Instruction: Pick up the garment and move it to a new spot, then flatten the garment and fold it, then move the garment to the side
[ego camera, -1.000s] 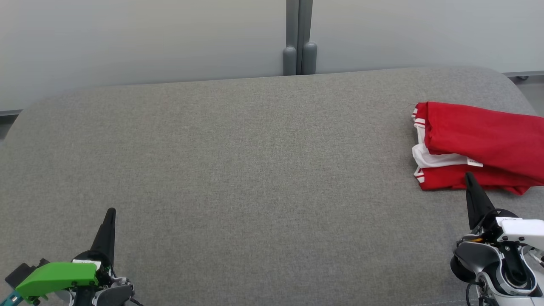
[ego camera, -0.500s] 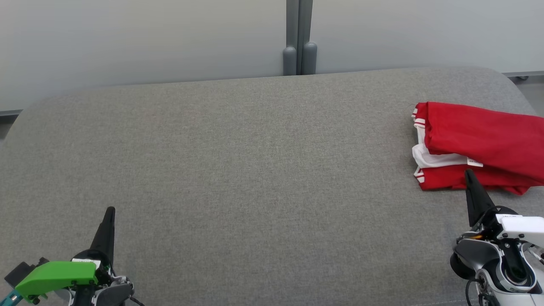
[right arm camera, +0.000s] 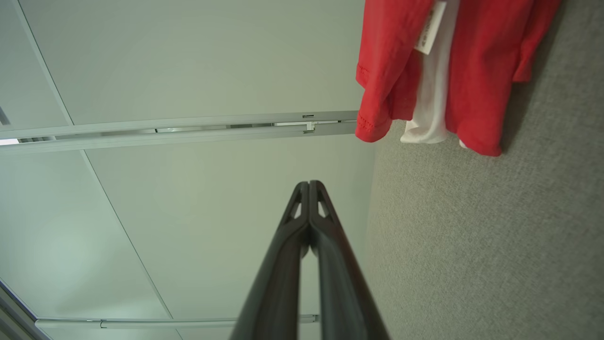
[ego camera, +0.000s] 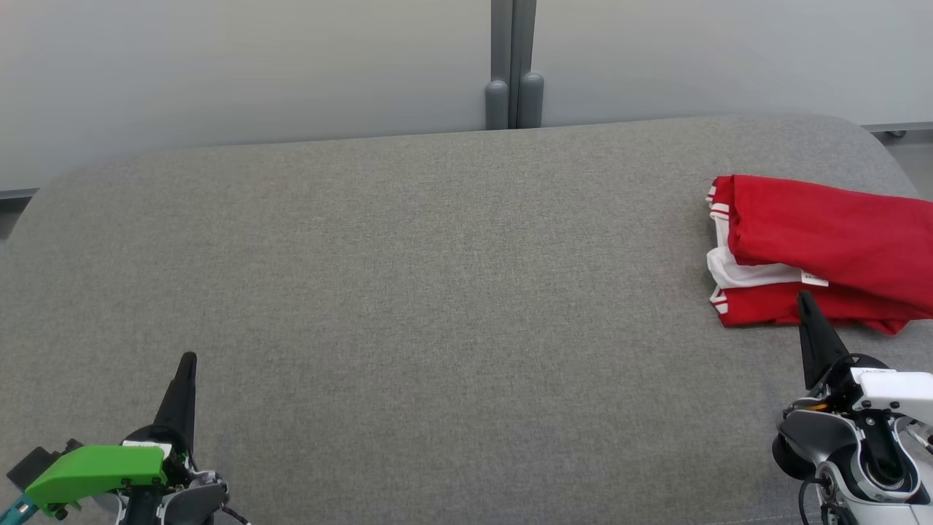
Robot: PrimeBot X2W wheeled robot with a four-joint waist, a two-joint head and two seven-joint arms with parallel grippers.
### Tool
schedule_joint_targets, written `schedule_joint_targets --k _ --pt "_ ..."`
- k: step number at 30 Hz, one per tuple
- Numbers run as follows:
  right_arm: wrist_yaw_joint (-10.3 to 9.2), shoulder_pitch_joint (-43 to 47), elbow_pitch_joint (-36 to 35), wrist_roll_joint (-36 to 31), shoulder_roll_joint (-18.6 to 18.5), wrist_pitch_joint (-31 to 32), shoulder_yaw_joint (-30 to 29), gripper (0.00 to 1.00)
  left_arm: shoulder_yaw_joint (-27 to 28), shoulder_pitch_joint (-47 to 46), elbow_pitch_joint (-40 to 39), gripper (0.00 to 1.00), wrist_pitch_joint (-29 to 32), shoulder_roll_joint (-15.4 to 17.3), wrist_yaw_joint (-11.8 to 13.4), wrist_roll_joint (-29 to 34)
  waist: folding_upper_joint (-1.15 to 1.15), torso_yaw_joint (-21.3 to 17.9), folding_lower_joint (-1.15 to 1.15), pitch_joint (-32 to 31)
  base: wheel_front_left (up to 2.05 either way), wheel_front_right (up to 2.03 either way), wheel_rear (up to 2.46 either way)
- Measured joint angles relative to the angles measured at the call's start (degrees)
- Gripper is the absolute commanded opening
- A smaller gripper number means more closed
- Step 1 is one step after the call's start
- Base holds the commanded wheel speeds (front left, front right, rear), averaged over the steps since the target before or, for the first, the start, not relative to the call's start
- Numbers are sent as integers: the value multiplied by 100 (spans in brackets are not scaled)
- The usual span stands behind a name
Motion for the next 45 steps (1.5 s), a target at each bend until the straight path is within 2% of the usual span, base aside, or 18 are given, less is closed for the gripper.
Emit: schedule_joint_targets --k 45 --pt "2 -7 49 -2 11 11 -24 0 38 -2 81 0 27 -7 -26 0 0 0 0 -2 0 0 0"
